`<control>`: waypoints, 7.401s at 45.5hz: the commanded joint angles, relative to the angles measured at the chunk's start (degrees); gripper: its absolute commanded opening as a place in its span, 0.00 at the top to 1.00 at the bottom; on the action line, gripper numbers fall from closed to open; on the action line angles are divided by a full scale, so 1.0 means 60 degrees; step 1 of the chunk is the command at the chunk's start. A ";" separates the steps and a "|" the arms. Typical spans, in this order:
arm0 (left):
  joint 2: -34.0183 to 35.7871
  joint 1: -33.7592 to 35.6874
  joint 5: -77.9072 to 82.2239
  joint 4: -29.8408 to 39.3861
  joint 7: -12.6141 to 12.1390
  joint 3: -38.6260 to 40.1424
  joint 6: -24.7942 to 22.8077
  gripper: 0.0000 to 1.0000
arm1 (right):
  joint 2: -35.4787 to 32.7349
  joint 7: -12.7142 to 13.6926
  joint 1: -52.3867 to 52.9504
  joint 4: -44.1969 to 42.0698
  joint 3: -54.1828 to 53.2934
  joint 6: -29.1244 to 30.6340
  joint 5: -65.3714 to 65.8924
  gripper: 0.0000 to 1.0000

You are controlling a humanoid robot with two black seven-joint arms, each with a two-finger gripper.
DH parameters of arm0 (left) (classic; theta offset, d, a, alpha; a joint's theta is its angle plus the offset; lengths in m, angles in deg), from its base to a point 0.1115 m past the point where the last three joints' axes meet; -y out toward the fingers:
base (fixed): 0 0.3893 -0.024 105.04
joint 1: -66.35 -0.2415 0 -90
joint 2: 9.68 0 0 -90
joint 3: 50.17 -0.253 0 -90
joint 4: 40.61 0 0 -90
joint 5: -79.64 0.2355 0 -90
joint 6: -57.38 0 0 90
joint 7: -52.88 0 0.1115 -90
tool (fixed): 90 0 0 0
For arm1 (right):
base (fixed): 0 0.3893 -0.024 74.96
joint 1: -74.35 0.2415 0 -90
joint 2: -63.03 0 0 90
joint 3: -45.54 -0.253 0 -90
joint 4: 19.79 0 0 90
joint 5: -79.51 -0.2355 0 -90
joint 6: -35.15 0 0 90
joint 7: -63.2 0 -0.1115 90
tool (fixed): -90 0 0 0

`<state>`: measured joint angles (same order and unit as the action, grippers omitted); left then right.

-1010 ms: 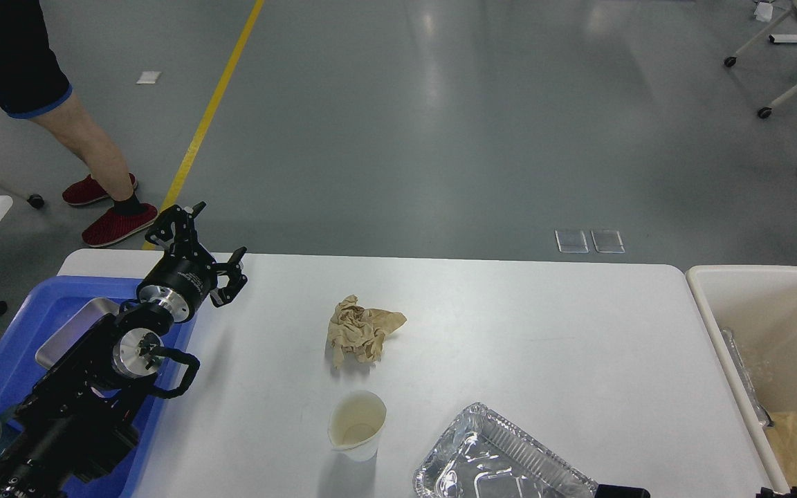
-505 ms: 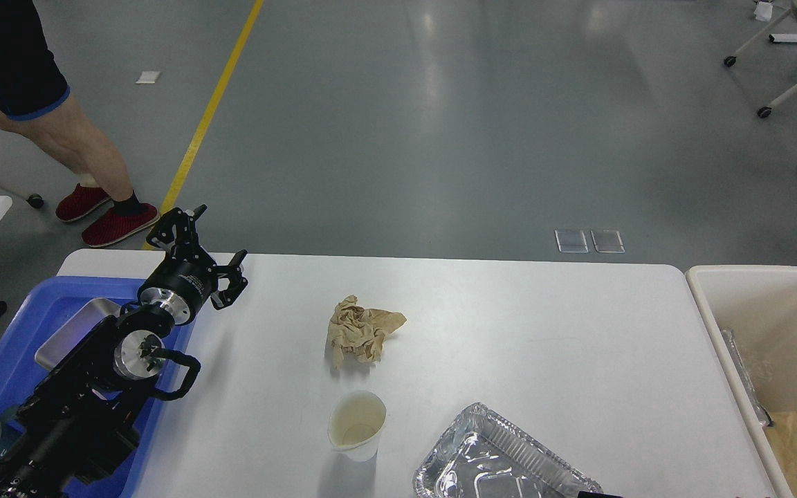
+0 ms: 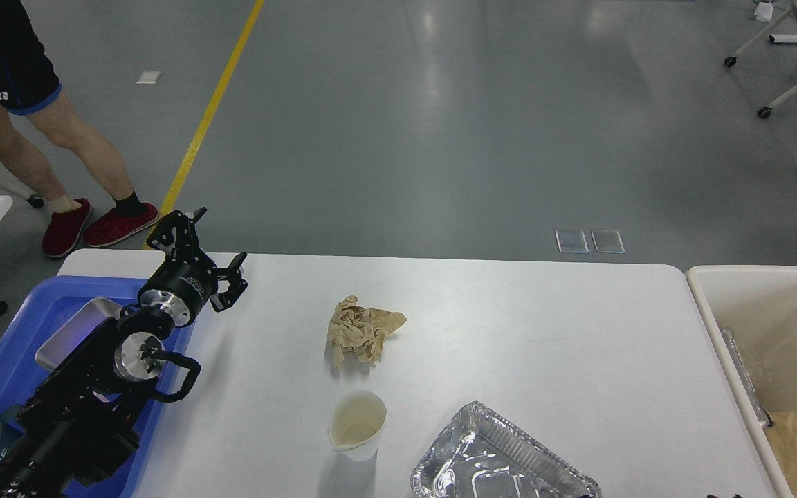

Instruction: Tidy desktop

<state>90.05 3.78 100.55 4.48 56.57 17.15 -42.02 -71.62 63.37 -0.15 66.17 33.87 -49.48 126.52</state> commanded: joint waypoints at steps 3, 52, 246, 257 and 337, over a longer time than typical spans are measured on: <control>0.0004 -0.0002 0.0000 0.0000 0.0000 0.0000 0.0000 0.03 | 0.0001 -0.0058 0.0009 -0.0044 -0.0033 0.0000 0.0060 1.00; 0.0077 -0.0133 0.0000 0.0000 -0.0014 0.0000 0.0000 0.03 | 0.0804 0.2664 0.5502 -0.4246 0.0011 0.4629 -0.1374 1.00; 1.1386 0.0365 0.0205 0.8145 -0.2607 -0.6240 -0.1846 0.03 | 0.3648 0.3648 0.8608 -0.6050 0.1227 0.6958 -0.1946 1.00; 1.1474 0.0365 0.0219 0.8145 -0.2637 -0.6240 -0.1861 0.03 | 0.3648 0.3648 0.8608 -0.6050 0.1241 0.6914 -0.1946 1.00; 1.1811 0.0365 0.0337 0.8101 -0.2637 -0.6225 -0.2022 0.03 | 0.3472 0.3663 0.8491 -0.5889 0.1241 0.6914 -0.1932 1.00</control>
<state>160.84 5.96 102.57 53.09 40.76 -20.20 -54.15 -50.77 85.34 50.80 30.81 41.33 -8.00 114.93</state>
